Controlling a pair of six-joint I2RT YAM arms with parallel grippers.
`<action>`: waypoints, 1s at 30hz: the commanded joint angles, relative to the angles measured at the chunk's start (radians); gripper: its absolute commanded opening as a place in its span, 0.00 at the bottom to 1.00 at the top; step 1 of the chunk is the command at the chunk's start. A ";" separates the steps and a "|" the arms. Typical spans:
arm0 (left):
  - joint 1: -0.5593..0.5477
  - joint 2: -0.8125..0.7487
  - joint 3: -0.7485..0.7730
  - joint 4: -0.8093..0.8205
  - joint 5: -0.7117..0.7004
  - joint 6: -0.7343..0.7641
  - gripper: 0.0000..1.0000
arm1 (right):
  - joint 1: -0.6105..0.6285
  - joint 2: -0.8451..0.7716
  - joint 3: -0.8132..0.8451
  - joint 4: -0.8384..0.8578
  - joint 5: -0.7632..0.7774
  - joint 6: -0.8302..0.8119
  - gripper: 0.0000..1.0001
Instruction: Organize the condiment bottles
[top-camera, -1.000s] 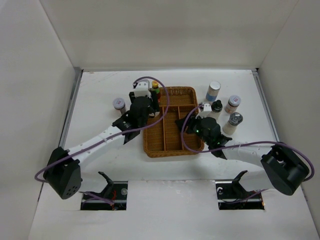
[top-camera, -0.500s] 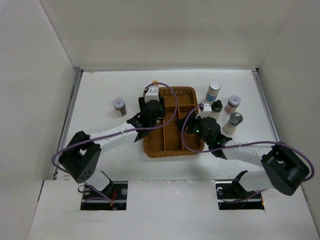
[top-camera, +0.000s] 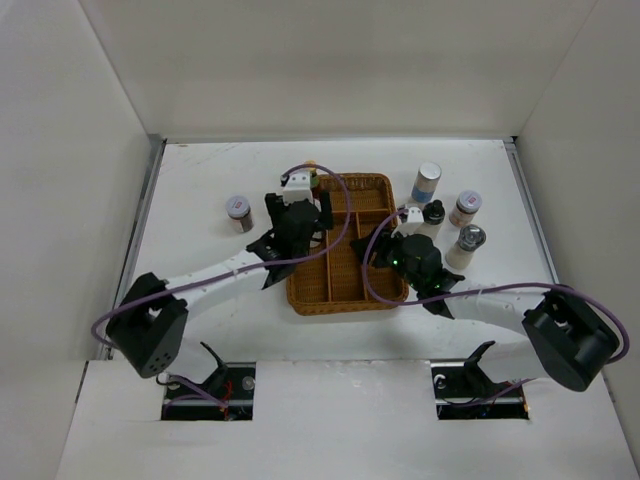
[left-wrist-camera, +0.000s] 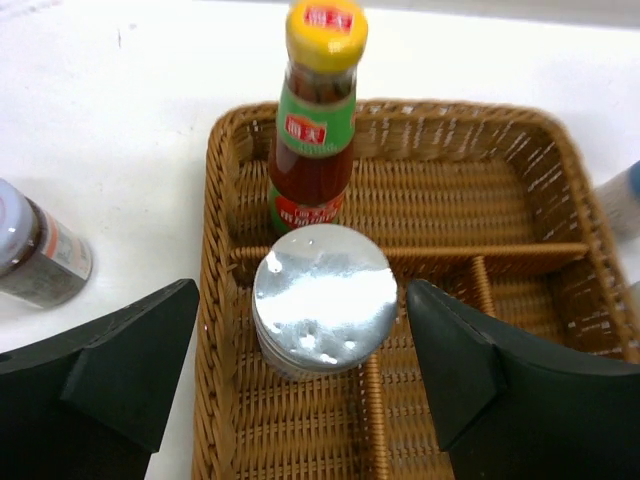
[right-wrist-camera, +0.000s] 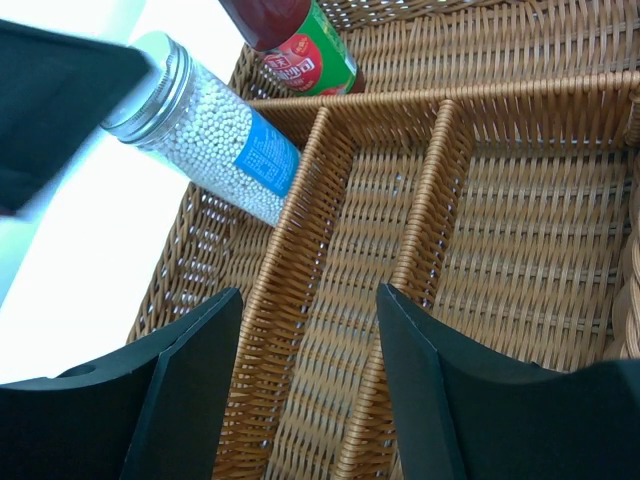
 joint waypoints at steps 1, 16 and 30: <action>-0.007 -0.147 -0.021 0.060 -0.028 0.002 0.86 | -0.004 -0.034 -0.003 0.038 0.014 0.012 0.63; 0.358 -0.200 -0.104 -0.091 0.031 -0.130 0.89 | 0.001 -0.045 0.002 0.036 0.024 -0.001 0.64; 0.492 0.142 0.047 -0.014 0.088 -0.075 0.85 | 0.008 -0.018 0.017 0.029 0.017 -0.010 0.65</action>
